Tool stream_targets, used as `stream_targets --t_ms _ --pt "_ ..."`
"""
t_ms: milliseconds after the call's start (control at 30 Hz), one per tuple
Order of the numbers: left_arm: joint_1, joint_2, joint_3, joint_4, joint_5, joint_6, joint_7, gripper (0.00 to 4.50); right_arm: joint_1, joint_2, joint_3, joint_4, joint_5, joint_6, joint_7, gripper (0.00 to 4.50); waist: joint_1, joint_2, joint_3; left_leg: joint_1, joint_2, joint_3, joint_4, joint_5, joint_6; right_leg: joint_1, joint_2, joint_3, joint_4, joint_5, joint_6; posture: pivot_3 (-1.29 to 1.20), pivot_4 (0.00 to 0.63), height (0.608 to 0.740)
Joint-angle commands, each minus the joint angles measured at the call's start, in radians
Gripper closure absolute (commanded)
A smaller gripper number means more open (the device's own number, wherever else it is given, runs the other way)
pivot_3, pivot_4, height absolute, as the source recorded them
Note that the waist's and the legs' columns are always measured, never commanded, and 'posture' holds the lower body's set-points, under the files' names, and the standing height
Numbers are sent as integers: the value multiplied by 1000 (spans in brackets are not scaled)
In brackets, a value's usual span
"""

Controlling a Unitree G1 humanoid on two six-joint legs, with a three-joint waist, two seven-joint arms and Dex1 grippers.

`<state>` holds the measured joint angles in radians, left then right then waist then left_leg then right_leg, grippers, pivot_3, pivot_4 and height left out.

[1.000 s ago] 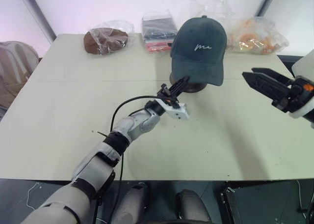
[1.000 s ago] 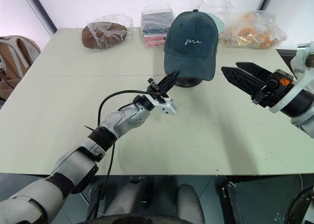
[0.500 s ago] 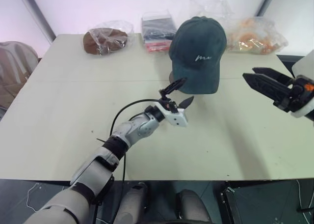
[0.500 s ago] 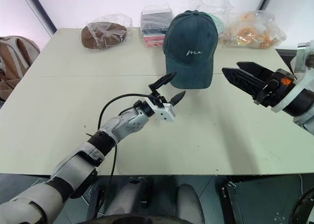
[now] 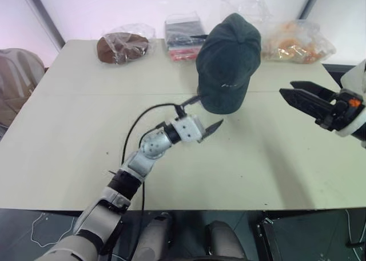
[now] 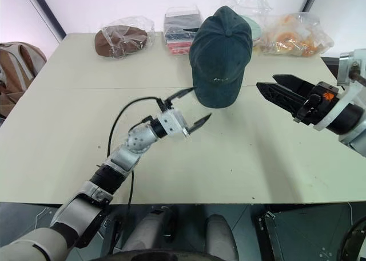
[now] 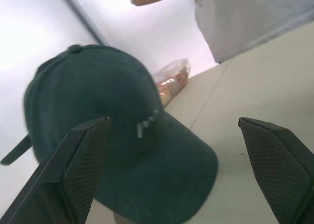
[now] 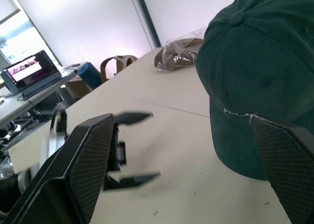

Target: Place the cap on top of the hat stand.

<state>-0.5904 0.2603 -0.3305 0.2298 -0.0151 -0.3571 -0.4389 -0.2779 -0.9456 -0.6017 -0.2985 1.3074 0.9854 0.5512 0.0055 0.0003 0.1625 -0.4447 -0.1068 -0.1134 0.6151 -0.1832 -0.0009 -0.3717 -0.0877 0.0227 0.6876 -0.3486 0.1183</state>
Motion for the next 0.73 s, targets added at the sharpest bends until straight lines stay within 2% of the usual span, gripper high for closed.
stream_targets --t_ms 33,167,300,367,533,733 --pt "-4 73 108 -147 -165 203 -116 80 -17 -43 -9 -3 -34 -23 47 0 -3 0 0 0 0 0 0 0 0 0 0 0 0 0 0 0 150 740" --pt "0 189 190 -288 -379 535 -263 80 -24 -86 20 0 -102 -40 107 0 -15 1 0 1 0 -1 0 0 0 1 1 -1 0 0 0 0 150 740" --pt "-6 318 262 -388 -523 754 -379 80 -8 -152 72 -1 -222 -83 200 0 -20 1 0 1 0 -1 0 0 0 1 1 -1 -1 0 0 0 150 740" --pt "-41 361 321 -396 -600 866 -387 80 -5 -179 96 3 -279 -110 243 0 -20 1 0 1 1 -1 -1 0 0 1 1 -1 -1 0 0 0 150 740" --pt "-108 517 401 -370 -674 1001 -509 80 -32 -220 133 19 -372 -158 317 0 -21 0 0 1 1 -1 -1 0 0 1 1 -1 -2 0 0 0 150 740" --pt "-125 588 426 -337 -669 1031 -591 80 -58 -222 142 37 -417 -166 355 0 -17 0 0 1 1 -1 -1 0 0 2 0 0 -3 0 0 0 150 740"
